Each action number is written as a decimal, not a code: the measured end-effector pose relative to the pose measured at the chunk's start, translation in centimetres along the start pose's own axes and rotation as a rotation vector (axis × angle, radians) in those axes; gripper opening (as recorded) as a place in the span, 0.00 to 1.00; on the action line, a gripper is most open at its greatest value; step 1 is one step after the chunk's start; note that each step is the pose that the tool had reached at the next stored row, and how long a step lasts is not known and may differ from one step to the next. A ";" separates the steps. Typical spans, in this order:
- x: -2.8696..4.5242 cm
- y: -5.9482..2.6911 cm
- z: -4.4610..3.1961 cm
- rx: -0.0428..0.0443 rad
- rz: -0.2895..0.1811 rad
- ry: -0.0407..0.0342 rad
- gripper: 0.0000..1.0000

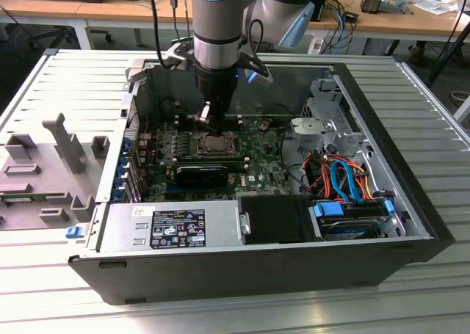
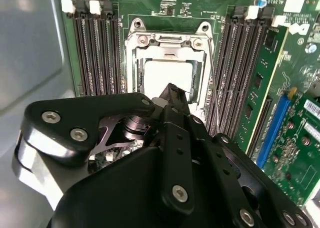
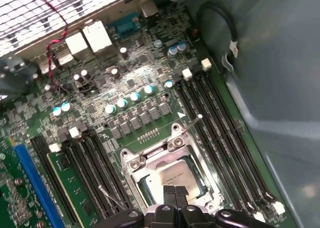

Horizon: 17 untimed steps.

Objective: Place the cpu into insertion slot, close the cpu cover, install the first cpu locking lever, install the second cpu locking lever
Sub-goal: 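Install the first cpu locking lever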

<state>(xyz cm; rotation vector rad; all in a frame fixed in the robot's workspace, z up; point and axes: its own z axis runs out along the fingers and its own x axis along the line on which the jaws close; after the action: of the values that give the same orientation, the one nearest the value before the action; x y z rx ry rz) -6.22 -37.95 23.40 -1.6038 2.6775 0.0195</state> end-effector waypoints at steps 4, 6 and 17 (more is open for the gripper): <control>0.00 0.00 0.02 0.0016 0.061 0.0002 0.11; 0.00 0.00 0.05 0.0032 0.120 0.0004 0.11; 0.01 0.00 0.25 0.0111 0.420 0.0015 0.11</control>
<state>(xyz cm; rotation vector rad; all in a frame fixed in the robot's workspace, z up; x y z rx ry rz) -6.22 -37.95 23.15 -1.0098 2.9519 0.0098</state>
